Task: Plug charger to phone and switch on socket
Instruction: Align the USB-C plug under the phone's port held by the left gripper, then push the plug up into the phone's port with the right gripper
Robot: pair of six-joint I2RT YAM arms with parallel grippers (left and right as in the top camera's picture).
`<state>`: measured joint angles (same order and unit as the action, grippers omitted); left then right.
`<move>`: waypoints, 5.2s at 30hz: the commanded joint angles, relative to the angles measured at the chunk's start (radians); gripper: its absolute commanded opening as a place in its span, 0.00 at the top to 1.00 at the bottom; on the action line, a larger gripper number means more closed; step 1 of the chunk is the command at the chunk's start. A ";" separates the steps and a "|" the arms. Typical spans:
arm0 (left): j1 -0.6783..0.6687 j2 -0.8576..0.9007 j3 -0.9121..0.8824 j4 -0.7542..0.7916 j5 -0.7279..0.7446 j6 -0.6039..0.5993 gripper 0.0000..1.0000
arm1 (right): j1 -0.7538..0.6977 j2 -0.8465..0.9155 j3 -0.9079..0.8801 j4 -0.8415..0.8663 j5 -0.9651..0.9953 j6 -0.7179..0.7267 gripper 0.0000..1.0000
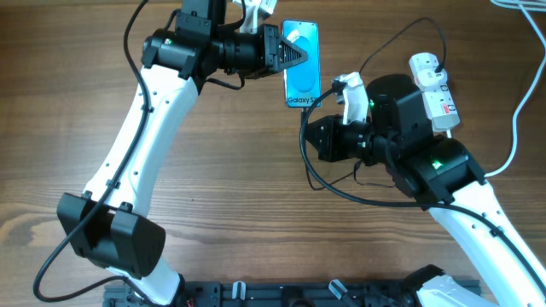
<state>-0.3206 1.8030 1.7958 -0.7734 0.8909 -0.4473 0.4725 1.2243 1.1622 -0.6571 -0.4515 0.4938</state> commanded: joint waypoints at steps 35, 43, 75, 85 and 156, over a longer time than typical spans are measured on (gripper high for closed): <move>-0.002 -0.002 0.002 0.008 0.078 -0.009 0.96 | 0.001 -0.018 0.016 0.010 0.026 0.006 0.96; -0.002 -0.002 0.002 0.008 0.078 -0.005 0.96 | 0.001 -0.018 0.016 0.014 0.025 0.003 0.96; -0.002 -0.002 0.002 0.008 0.077 -0.002 0.96 | 0.001 -0.018 0.016 0.018 -0.021 -0.049 0.96; -0.002 -0.002 0.002 0.011 0.077 -0.001 0.96 | 0.001 -0.018 0.016 0.020 -0.020 -0.048 0.96; -0.003 -0.002 0.002 -0.066 0.150 0.022 0.96 | 0.001 -0.018 0.016 0.143 0.090 -0.037 0.96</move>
<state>-0.2981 1.8030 1.8000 -0.7959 0.9340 -0.4278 0.4866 1.2243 1.1591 -0.5900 -0.4442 0.4675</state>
